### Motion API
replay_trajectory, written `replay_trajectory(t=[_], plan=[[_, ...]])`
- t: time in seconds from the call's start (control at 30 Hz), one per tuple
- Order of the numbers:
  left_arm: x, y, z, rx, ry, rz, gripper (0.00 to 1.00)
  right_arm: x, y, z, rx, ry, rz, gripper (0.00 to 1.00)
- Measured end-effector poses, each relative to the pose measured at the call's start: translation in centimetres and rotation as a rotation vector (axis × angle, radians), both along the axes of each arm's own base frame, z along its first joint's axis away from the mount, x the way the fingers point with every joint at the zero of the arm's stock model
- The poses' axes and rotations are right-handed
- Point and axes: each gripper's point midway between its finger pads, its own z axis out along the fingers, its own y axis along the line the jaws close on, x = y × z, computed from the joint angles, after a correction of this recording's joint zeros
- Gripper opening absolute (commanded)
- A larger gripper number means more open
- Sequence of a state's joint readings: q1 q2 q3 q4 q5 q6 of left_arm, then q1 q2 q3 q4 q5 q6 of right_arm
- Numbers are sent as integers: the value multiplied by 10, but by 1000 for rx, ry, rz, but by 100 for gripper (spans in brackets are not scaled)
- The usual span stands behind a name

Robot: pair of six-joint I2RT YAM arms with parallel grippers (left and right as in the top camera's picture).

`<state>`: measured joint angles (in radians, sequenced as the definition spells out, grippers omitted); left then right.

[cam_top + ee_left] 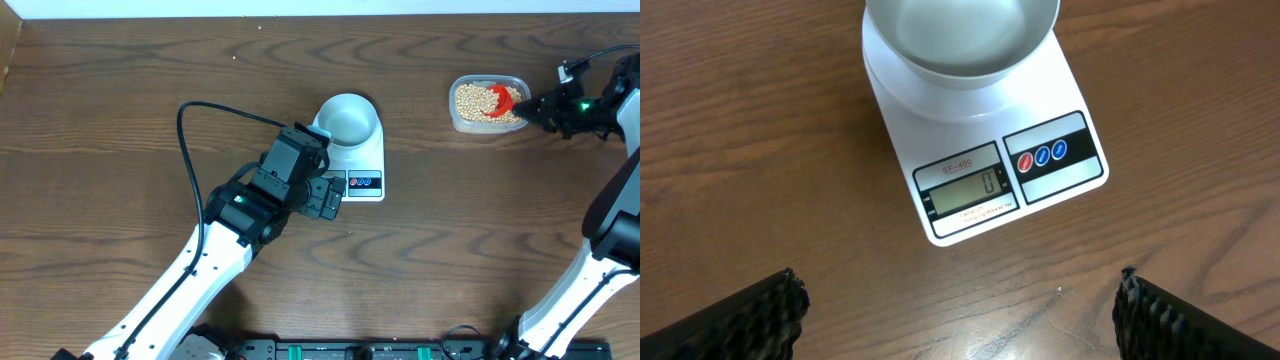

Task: Scoop item into bowl and weigh 50g on scale
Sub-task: 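Drag the red scoop through the soybeans and lift it filled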

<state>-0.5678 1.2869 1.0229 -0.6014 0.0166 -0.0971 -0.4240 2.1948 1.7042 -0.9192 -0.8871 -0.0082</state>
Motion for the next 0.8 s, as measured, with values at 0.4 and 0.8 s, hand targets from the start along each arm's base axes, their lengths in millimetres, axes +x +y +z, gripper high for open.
replay_trajectory(t=[0.4, 0.8], plan=[[0, 0, 0, 0, 0, 0, 100, 1, 20, -2, -1, 9, 42, 1], [0, 0, 0, 0, 0, 0, 99, 2, 26, -3, -8, 9, 58, 1]])
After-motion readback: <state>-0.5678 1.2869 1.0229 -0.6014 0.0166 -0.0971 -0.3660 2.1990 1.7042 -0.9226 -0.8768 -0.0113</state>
